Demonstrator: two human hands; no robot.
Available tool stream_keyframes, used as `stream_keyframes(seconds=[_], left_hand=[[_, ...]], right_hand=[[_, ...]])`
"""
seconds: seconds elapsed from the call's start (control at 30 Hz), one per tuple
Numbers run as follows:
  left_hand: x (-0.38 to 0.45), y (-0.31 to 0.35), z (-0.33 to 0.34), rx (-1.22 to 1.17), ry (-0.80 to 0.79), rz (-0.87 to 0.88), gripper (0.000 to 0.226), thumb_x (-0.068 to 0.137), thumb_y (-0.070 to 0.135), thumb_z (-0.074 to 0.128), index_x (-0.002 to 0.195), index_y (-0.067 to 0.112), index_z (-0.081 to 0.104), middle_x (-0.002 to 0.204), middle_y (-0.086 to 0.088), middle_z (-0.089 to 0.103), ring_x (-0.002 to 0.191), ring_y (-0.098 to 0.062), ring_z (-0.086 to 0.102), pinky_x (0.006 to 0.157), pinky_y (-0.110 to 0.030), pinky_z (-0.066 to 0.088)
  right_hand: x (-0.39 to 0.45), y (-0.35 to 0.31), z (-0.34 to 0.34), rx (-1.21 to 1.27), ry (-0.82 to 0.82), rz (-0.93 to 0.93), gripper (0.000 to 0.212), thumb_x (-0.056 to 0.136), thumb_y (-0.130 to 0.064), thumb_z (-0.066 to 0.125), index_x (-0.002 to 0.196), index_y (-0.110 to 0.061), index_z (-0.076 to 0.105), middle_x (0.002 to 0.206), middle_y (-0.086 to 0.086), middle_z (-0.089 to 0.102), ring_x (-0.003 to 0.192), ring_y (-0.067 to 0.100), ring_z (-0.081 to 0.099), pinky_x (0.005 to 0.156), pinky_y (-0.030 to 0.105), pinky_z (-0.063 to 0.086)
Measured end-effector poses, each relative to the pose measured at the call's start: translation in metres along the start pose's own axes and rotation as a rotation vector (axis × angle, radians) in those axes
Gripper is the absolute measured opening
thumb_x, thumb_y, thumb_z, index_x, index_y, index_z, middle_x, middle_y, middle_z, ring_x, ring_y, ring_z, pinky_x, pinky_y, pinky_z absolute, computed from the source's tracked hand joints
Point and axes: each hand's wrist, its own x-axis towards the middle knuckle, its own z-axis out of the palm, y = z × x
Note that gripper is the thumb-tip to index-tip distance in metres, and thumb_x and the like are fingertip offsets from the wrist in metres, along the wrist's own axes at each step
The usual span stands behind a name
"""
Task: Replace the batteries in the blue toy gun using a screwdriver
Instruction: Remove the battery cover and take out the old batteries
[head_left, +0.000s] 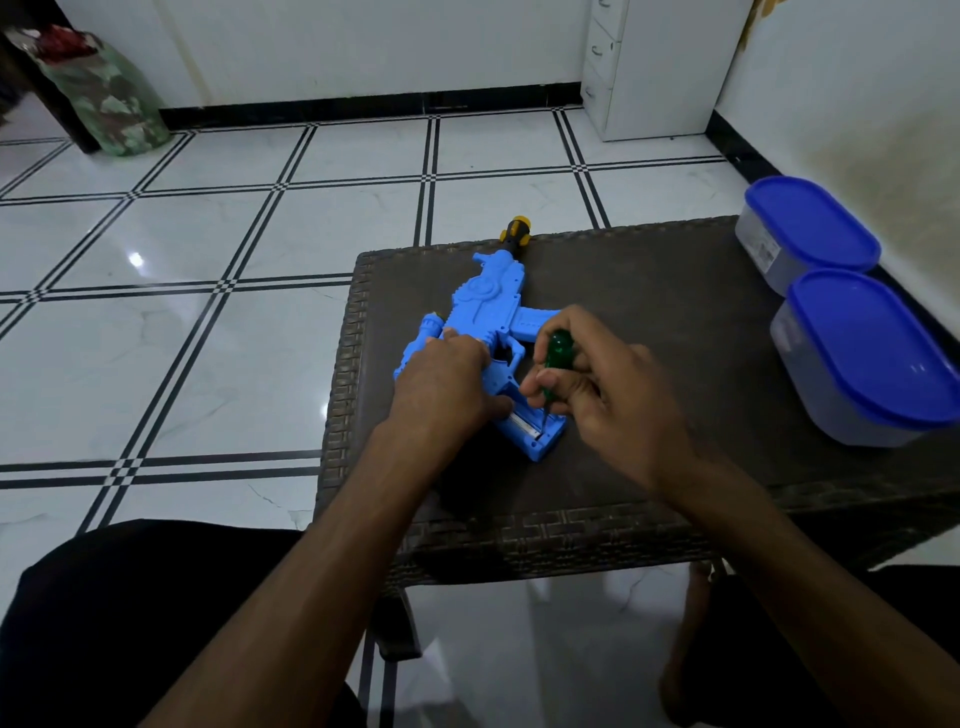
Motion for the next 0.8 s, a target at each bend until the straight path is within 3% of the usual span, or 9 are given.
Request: stream_keyframes(seconds=[0.3, 0.5, 0.57, 0.8], left_hand=[[0.0, 0.002, -0.001, 0.01, -0.018, -0.006, 0.049, 0.079, 0.039, 0.074, 0.119, 0.016, 0.059, 0.12, -0.006, 0.049, 0.115, -0.023, 0.047, 0.079, -0.032, 0.039], [-0.001, 0.003, -0.002, 0.027, -0.031, -0.009, 0.047, 0.08, 0.039, 0.073, 0.119, 0.017, 0.059, 0.12, -0.007, 0.048, 0.116, -0.024, 0.046, 0.078, -0.03, 0.037], [-0.001, 0.003, -0.002, 0.028, -0.033, -0.012, 0.046, 0.08, 0.039, 0.073, 0.118, 0.017, 0.059, 0.119, -0.006, 0.048, 0.114, -0.023, 0.046, 0.077, -0.029, 0.036], [-0.002, 0.0, -0.004, -0.003, -0.045, -0.002, 0.05, 0.081, 0.036, 0.071, 0.124, 0.016, 0.057, 0.121, -0.006, 0.049, 0.117, -0.022, 0.046, 0.08, -0.029, 0.037]], right_hand=[[-0.01, 0.002, 0.005, 0.079, 0.114, -0.002, 0.019, 0.097, -0.004, 0.054, 0.092, -0.022, 0.051, 0.083, 0.002, 0.072, 0.08, 0.014, 0.073, 0.071, 0.045, 0.061], [-0.015, 0.001, 0.007, 0.086, 0.139, -0.039, 0.003, 0.097, -0.008, 0.054, 0.096, -0.009, 0.052, 0.09, 0.008, 0.069, 0.079, 0.018, 0.071, 0.067, 0.046, 0.059], [-0.016, 0.001, 0.007, 0.088, 0.145, -0.058, 0.007, 0.098, -0.013, 0.053, 0.097, -0.006, 0.052, 0.092, 0.009, 0.068, 0.08, 0.02, 0.071, 0.066, 0.047, 0.058], [-0.025, 0.006, 0.003, 0.216, 0.216, -0.026, 0.007, 0.1, -0.006, 0.05, 0.093, -0.008, 0.05, 0.088, 0.007, 0.072, 0.084, 0.02, 0.073, 0.073, 0.035, 0.062]])
